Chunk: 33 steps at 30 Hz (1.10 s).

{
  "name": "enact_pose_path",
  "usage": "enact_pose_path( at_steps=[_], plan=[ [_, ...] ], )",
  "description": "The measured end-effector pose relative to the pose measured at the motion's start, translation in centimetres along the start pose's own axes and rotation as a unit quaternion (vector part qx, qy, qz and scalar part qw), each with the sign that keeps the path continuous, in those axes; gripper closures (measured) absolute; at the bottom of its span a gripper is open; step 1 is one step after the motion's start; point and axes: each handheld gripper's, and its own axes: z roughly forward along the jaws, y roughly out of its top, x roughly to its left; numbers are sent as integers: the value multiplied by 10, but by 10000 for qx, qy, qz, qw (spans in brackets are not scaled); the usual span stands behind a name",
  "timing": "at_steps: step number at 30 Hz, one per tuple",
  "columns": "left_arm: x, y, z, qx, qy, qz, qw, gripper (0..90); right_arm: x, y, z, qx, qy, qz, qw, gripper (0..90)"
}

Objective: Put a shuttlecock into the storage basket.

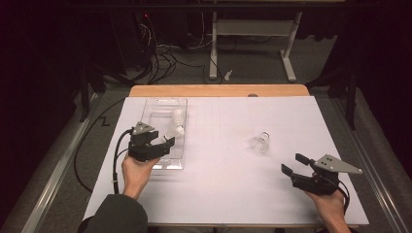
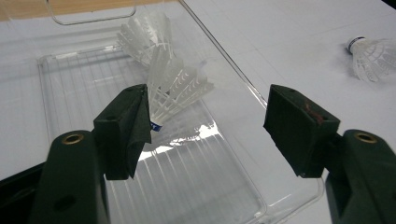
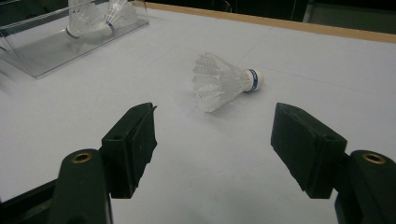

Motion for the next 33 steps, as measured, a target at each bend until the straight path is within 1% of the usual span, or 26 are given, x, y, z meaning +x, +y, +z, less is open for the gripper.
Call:
enact_pose_path(
  at_steps=[2,10,16,22,28,33],
  plan=[
    [-1,-1,-1,-33,-41,-11,10000,323,0,0,0,-1,-4,4,10000,310],
    [-6,-3,-7,-99,-90,121,9998,325,0,0,0,-1,-1,3,10000,310],
    [-10,-4,-10,-190,-137,151,9996,324,0,0,0,-7,-2,-4,10000,310],
    [-15,-5,-12,-212,-185,222,9994,325,0,0,0,-13,-4,-1,10000,310],
    [-17,-8,-14,-241,-256,235,9991,324,0,0,0,-14,-4,-2,10000,310],
    [-18,-10,-15,-265,-272,241,9990,325,0,0,0,-14,-2,-6,10000,311]
  ],
)
